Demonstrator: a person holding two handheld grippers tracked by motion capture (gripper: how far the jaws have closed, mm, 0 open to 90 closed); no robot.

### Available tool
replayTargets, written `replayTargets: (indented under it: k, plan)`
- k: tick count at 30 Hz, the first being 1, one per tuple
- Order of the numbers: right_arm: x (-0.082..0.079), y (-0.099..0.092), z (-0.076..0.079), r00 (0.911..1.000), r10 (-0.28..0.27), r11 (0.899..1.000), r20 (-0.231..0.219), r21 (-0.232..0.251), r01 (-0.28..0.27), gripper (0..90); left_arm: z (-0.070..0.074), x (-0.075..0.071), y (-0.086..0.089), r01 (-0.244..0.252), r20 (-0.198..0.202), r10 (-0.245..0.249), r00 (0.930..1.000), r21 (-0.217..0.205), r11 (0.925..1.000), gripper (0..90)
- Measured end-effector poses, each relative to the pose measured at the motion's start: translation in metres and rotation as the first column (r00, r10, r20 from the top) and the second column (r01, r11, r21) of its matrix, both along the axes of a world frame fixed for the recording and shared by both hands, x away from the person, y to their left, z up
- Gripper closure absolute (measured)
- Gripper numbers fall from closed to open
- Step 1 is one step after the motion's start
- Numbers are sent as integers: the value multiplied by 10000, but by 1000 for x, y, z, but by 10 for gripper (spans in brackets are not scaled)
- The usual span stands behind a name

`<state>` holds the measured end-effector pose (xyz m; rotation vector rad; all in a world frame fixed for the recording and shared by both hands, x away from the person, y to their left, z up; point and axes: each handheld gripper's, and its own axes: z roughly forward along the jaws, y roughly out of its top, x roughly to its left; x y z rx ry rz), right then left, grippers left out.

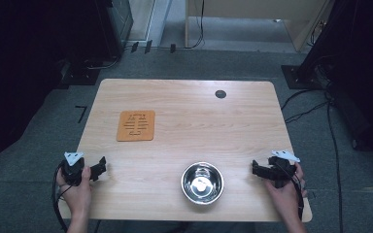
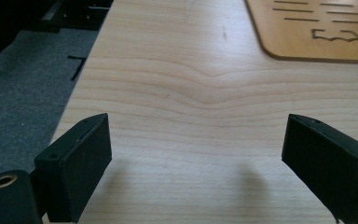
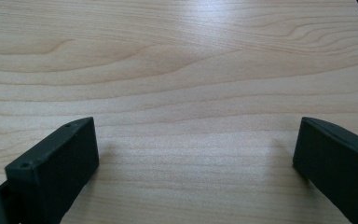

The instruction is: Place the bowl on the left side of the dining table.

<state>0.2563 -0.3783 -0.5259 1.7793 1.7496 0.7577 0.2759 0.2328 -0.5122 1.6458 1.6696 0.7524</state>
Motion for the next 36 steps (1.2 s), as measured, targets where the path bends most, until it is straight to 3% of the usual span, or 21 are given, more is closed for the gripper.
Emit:
replayTargets:
  k: [6,10,13,18,24,36]
  plan:
    - [0,0,0,10000,1,10000,3,-2,-1,0,3,-1,-14,312,145,-310,9994,-110,9995,78]
    - [0,0,0,10000,1,10000,2,-1,-1,0,8,-2,-25,543,330,-528,9981,-479,9974,78]
    - [0,0,0,10000,0,10000,2,-1,0,0,13,-2,-38,857,456,-819,9956,-889,9923,78]
    - [0,0,0,10000,2,10000,1,-2,-2,0,17,-2,-61,1356,521,-1306,9901,-1075,9849,78]
    - [0,0,0,10000,3,10000,3,-3,-3,0,21,-4,-82,1849,604,-1791,9820,-1100,9766,78]
    - [0,0,0,10000,2,10000,2,-4,-2,0,26,-7,-122,2710,651,-2644,9622,-1353,9530,78]
